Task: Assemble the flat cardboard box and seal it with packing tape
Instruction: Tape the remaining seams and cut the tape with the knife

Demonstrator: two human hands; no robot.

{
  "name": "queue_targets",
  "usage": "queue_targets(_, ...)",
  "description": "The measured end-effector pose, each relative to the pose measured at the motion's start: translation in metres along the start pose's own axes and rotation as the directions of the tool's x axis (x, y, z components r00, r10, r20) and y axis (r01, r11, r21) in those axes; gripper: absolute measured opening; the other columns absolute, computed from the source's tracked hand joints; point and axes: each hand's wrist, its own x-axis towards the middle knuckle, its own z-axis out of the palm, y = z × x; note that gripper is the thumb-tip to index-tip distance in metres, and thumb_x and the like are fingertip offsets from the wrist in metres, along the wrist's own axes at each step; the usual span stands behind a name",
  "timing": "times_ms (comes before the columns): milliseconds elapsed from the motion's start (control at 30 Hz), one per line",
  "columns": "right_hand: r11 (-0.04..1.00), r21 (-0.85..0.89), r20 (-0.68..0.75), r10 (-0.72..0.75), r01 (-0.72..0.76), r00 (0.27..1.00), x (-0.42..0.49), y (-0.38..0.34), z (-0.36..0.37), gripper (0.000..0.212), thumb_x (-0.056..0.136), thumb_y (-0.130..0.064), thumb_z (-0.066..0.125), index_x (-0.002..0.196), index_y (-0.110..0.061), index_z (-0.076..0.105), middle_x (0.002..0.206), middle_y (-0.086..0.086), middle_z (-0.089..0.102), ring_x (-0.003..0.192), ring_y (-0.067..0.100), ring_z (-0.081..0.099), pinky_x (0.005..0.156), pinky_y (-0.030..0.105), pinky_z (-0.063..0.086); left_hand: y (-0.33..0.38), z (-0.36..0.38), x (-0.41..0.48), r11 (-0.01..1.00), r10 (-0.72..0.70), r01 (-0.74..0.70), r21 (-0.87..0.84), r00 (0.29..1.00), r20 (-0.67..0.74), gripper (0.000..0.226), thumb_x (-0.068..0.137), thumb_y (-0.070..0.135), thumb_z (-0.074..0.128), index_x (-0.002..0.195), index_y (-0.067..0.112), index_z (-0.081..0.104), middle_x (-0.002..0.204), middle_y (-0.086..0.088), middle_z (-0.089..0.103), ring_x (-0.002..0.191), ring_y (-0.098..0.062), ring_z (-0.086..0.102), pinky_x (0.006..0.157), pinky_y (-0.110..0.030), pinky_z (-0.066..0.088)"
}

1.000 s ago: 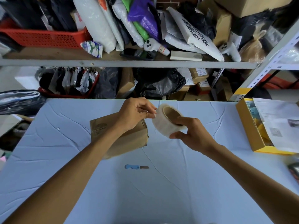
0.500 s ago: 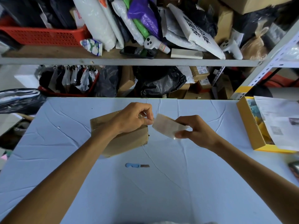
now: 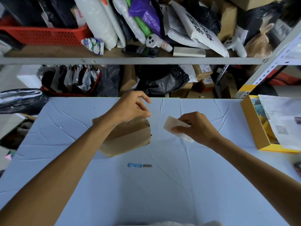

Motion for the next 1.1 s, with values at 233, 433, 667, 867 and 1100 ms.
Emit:
queue_targets(233,0.979,0.030,-0.048,0.201,-0.199,0.978,-0.003,-0.008,0.001,0.040,0.078,-0.049,0.070,0.081,-0.009,0.069,0.077,0.001,0.060,0.068,0.017,0.056,0.055,0.028,0.041,-0.004,-0.006,0.015,0.999,-0.036,0.036,0.024,0.999,-0.005,0.037,0.074,0.012,0.079,0.102,0.011,0.055,0.083,-0.001,0.072,0.076,-0.017,0.070,0.075,-0.029,0.056)
queue_targets(433,0.956,0.246,0.020,0.158,-0.158,0.987,0.007,-0.018,-0.002,0.021,0.085,-0.028,0.069,0.093,-0.009,0.072,0.086,0.007,0.066,0.078,0.024,0.060,0.060,0.027,0.042,-0.005,-0.026,0.030,0.990,-0.110,0.108,-0.090,0.994,-0.021,0.034,0.081,0.005,0.071,0.109,0.007,0.052,0.095,-0.012,0.068,0.084,-0.021,0.067,0.080,-0.030,0.053)
queue_targets(667,0.881,0.033,0.166,0.460,-0.471,0.872,0.022,-0.020,0.024,0.047,0.077,-0.045,0.075,0.076,-0.002,0.058,0.075,0.008,0.056,0.062,0.020,0.050,0.053,0.028,0.035,-0.022,-0.022,0.036,0.989,-0.074,0.079,0.122,0.996,-0.049,0.036,0.080,0.002,0.071,0.102,0.013,0.045,0.088,-0.009,0.068,0.074,-0.011,0.066,0.067,-0.024,0.050)
queue_targets(867,0.859,0.155,0.128,0.473,-0.488,0.872,0.014,-0.028,0.044,0.062,0.080,-0.047,0.070,0.100,0.012,0.062,0.088,0.027,0.065,0.063,0.021,0.049,0.056,0.029,0.035,-0.041,-0.033,0.054,0.984,-0.114,0.112,0.141,0.993,0.009,0.037,0.079,0.006,0.073,0.099,0.015,0.043,0.084,-0.002,0.068,0.080,-0.015,0.067,0.077,-0.036,0.053)
queue_targets(1100,0.767,0.292,0.157,0.550,-0.571,0.820,0.026,-0.037,0.060,0.045,0.078,-0.053,0.069,0.097,-0.013,0.060,0.092,0.005,0.065,0.072,0.015,0.059,0.053,0.026,0.039,-0.049,-0.035,0.089,0.962,-0.044,0.024,0.273,0.997,0.066,0.031,0.082,0.005,0.069,0.105,0.012,0.048,0.093,-0.008,0.069,0.085,-0.014,0.065,0.070,-0.023,0.050)
